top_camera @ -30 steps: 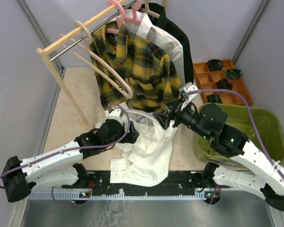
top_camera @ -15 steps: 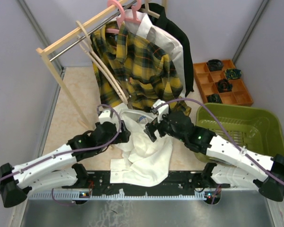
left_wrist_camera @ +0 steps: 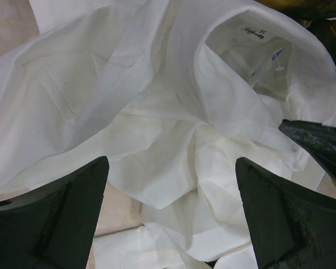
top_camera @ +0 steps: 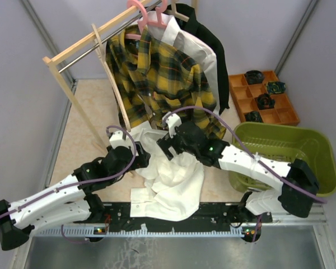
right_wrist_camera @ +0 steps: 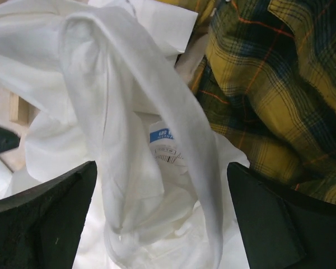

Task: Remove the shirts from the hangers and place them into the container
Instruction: Pick up the shirt from the center of the board.

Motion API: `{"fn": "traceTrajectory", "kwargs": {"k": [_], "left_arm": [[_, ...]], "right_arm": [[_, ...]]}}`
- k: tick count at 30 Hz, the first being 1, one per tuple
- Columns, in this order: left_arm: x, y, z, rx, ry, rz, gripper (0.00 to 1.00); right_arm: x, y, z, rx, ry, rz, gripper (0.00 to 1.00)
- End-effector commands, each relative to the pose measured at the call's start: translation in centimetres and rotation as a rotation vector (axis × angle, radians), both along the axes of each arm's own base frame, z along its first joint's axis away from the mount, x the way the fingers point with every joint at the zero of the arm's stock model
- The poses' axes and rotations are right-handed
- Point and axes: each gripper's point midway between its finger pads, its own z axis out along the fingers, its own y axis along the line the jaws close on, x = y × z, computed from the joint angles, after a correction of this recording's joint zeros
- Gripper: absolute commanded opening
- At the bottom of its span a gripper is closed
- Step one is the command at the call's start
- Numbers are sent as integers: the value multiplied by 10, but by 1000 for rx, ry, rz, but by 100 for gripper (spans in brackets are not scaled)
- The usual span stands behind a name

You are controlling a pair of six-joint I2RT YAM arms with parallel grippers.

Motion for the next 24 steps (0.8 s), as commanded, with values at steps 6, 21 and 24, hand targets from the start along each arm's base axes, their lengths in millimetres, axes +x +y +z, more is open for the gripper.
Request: {"fn": "traceTrajectory", "kwargs": {"k": [6,21,24], "left_arm": [[2,-3,9,-6,-16,-14,99],[7,-11,11,-11,-36,-29,99],[6,-9,13,-7,-36,-29,99]], "right_arm": [[9,30,-4,78,277,-47,99],[-30,9,-127,-209,490,-120,99],[-57,6,-166,-290,558,-101,91]]}}
